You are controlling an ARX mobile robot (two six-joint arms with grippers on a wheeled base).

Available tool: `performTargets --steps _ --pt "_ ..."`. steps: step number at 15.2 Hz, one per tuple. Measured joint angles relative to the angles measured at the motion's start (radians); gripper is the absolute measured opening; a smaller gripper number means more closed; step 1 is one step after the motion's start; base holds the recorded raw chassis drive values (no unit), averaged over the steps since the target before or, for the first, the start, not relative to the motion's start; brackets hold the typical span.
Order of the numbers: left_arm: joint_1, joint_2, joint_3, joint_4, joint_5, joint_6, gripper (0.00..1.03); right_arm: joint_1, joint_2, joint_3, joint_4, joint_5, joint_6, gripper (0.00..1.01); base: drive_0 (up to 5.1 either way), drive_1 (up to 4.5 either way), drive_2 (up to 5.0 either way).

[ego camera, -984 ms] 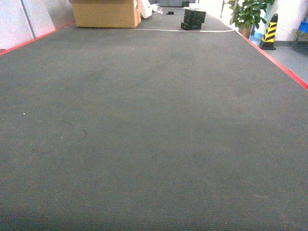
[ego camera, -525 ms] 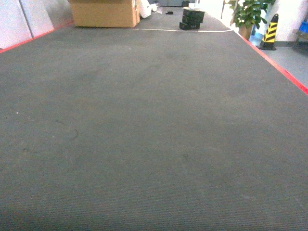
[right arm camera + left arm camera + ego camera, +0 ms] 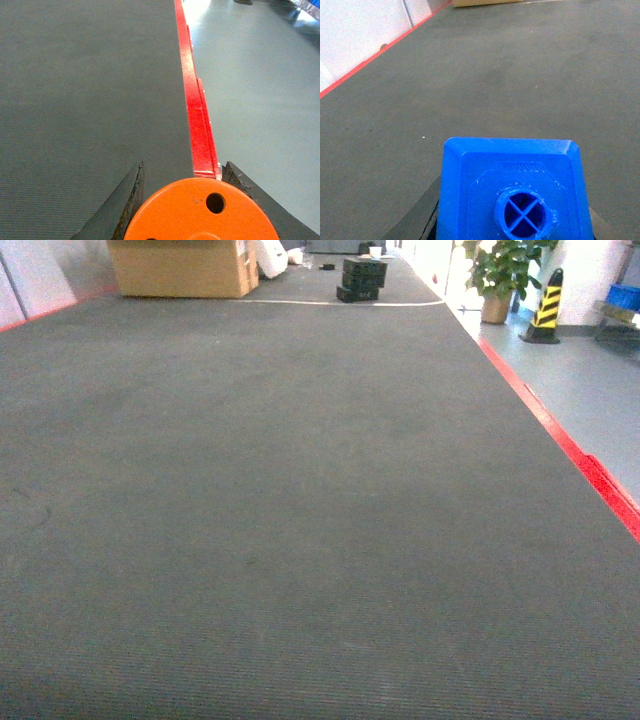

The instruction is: Sort blue parts and orange caps into right shelf containers

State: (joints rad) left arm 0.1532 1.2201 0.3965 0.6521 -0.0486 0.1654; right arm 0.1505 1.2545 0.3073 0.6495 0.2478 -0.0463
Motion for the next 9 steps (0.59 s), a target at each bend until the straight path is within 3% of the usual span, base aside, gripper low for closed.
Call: performTargets --steps 9 --pt "-0.002 0.002 0.0 -0.003 0.002 0.0 0.45 0.0 0.0 0.0 -0.002 0.0 0.0 0.42 5.0 -2.45 -2.4"
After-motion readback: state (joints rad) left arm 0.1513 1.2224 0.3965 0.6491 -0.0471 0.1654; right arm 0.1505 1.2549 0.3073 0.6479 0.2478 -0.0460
